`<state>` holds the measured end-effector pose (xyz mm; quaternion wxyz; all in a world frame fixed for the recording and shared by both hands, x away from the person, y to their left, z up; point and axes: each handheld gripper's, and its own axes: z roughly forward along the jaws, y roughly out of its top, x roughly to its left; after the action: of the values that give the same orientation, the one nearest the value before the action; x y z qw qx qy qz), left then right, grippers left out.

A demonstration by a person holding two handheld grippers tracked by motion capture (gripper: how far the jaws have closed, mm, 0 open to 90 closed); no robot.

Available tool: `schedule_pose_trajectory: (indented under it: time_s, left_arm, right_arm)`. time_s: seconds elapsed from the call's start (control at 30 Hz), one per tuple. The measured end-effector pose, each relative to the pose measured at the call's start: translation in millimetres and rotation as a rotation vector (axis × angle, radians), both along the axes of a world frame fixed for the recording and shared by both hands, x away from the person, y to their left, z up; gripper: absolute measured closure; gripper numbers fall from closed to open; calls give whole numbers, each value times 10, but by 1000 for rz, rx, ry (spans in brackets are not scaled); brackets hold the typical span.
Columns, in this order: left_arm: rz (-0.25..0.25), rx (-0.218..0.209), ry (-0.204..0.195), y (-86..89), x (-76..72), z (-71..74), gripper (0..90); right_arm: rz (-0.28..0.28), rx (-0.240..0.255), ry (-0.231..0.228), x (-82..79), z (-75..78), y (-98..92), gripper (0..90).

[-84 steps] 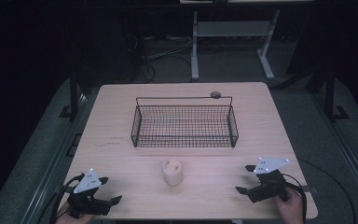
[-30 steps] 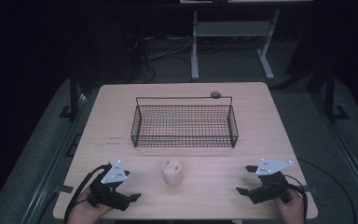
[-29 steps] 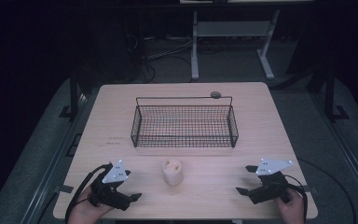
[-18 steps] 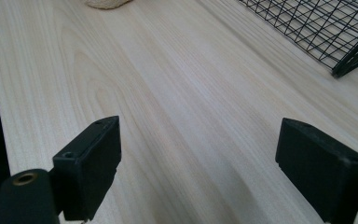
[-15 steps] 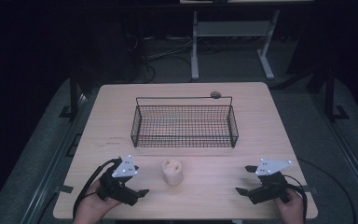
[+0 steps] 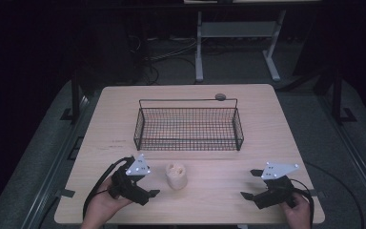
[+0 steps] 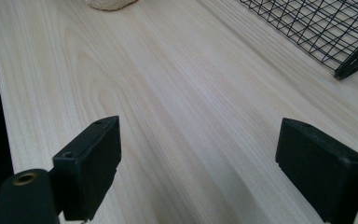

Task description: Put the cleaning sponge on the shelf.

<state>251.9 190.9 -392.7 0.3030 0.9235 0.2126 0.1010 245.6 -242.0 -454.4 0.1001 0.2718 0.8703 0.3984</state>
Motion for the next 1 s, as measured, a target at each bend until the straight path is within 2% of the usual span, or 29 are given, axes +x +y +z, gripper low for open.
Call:
schedule_pose_trajectory:
  time_s: [0.5,1.0]
  left_arm:
    - [-38,33,15,-166,102,12,164]
    - [-59,39,27,-277,194,4,164]
  right_arm:
    - [4,5,-3,-4,5,-2,136]
    - [4,5,-5,-10,11,-5,136]
